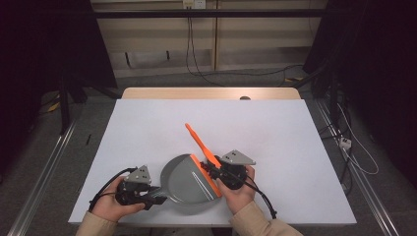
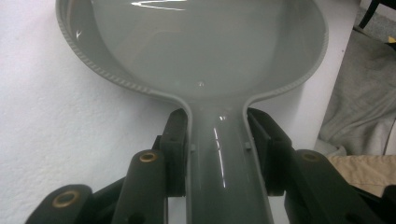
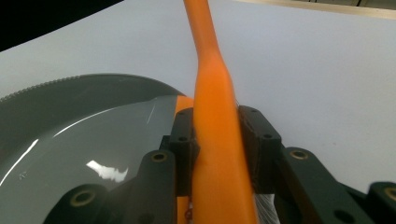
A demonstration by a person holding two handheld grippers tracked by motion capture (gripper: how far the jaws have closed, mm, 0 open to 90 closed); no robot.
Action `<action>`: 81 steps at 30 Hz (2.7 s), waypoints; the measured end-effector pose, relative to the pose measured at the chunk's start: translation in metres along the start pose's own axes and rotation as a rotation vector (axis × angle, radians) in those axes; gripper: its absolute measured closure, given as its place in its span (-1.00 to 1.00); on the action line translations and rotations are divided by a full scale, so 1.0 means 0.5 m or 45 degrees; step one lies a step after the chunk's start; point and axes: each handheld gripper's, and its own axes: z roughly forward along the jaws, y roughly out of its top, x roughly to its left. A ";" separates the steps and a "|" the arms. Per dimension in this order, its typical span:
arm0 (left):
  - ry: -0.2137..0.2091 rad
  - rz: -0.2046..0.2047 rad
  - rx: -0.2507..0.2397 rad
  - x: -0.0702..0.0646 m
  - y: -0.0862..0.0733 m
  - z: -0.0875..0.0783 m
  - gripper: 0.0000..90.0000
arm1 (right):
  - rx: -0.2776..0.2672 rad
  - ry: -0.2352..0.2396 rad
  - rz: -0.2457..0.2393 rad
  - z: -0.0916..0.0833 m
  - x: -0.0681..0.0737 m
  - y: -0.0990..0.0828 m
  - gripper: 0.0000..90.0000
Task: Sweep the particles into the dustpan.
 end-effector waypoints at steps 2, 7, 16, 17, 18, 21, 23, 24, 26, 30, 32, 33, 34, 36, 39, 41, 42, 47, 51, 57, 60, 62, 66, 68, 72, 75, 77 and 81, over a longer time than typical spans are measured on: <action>-0.001 -0.006 -0.005 -0.002 0.003 0.003 0.39 | -0.005 -0.002 0.010 0.002 0.006 -0.001 0.53; -0.005 -0.009 -0.012 -0.003 0.008 0.005 0.38 | -0.019 0.006 0.038 0.002 0.014 -0.004 0.53; -0.007 -0.006 -0.006 -0.002 0.007 0.007 0.38 | -0.033 0.022 0.074 0.005 0.027 -0.007 0.52; -0.009 -0.006 -0.006 -0.002 0.008 0.008 0.38 | -0.032 0.027 0.082 0.005 0.028 -0.008 0.52; -0.008 -0.006 -0.004 -0.002 0.008 0.007 0.38 | -0.034 0.024 0.085 0.005 0.029 -0.008 0.52; -0.008 -0.015 -0.013 -0.004 0.009 0.009 0.38 | -0.039 0.031 0.093 0.005 0.032 -0.009 0.52; -0.011 -0.019 -0.015 -0.004 0.008 0.010 0.38 | -0.039 0.033 0.100 0.006 0.035 -0.010 0.52; -0.009 -0.006 -0.004 -0.002 0.008 0.009 0.38 | -0.041 0.035 0.098 0.006 0.036 -0.010 0.52; -0.010 -0.010 -0.005 -0.003 0.008 0.010 0.38 | -0.045 0.047 0.113 0.006 0.038 -0.009 0.52; -0.009 -0.014 -0.004 -0.003 0.007 0.010 0.38 | -0.046 0.049 0.109 0.008 0.044 -0.009 0.52; -0.006 -0.014 -0.006 -0.003 0.007 0.011 0.38 | -0.050 0.045 0.116 0.009 0.046 -0.008 0.52; -0.003 -0.020 -0.004 -0.004 0.007 0.011 0.38 | -0.052 0.049 0.119 0.010 0.047 -0.008 0.52; -0.003 -0.022 -0.003 -0.004 0.006 0.011 0.39 | -0.052 0.042 0.113 0.009 0.048 -0.008 0.52; -0.003 -0.017 0.004 -0.003 0.005 0.011 0.39 | -0.053 0.045 0.114 0.009 0.051 -0.009 0.52; -0.002 -0.020 0.006 -0.003 0.004 0.013 0.39 | -0.062 0.040 0.112 0.008 0.056 -0.008 0.52; -0.003 -0.022 0.002 -0.003 0.003 0.013 0.39 | -0.066 0.042 0.102 0.008 0.059 -0.008 0.52; -0.003 -0.028 0.001 -0.003 0.002 0.014 0.39 | -0.069 0.040 0.103 0.008 0.061 -0.007 0.52; -0.001 -0.018 0.013 -0.002 0.001 0.015 0.39 | -0.083 0.085 0.086 0.005 0.082 0.003 0.53; -0.005 -0.024 0.011 -0.002 -0.002 0.018 0.39 | -0.076 0.120 0.035 0.016 0.112 0.008 0.53; -0.003 -0.033 -0.003 0.001 -0.007 0.018 0.39 | -0.086 0.170 0.022 0.026 0.130 0.013 0.56; -0.005 -0.028 0.002 0.004 -0.009 0.018 0.39 | -0.102 0.178 0.006 0.022 0.124 0.023 0.56; -0.005 -0.025 0.010 0.004 -0.010 0.020 0.39 | -0.110 0.186 0.022 0.019 0.116 0.032 0.56; -0.005 -0.033 0.013 0.005 -0.010 0.021 0.39 | -0.144 0.199 0.033 0.006 0.092 0.052 0.56; -0.004 -0.024 0.025 0.006 -0.011 0.021 0.39 | -0.155 0.195 0.038 0.000 0.076 0.061 0.56; -0.010 -0.024 0.027 0.008 -0.012 0.023 0.39 | -0.173 0.174 0.037 -0.008 0.039 0.072 0.57; -0.010 -0.023 0.030 0.008 -0.012 0.023 0.39 | -0.165 0.151 0.035 -0.009 0.011 0.072 0.57; -0.014 -0.023 0.027 0.008 -0.012 0.023 0.39 | -0.155 0.115 0.002 -0.009 -0.004 0.069 0.57; -0.007 -0.018 0.036 0.008 -0.010 0.023 0.39 | -0.141 0.049 -0.018 -0.005 -0.048 0.056 0.57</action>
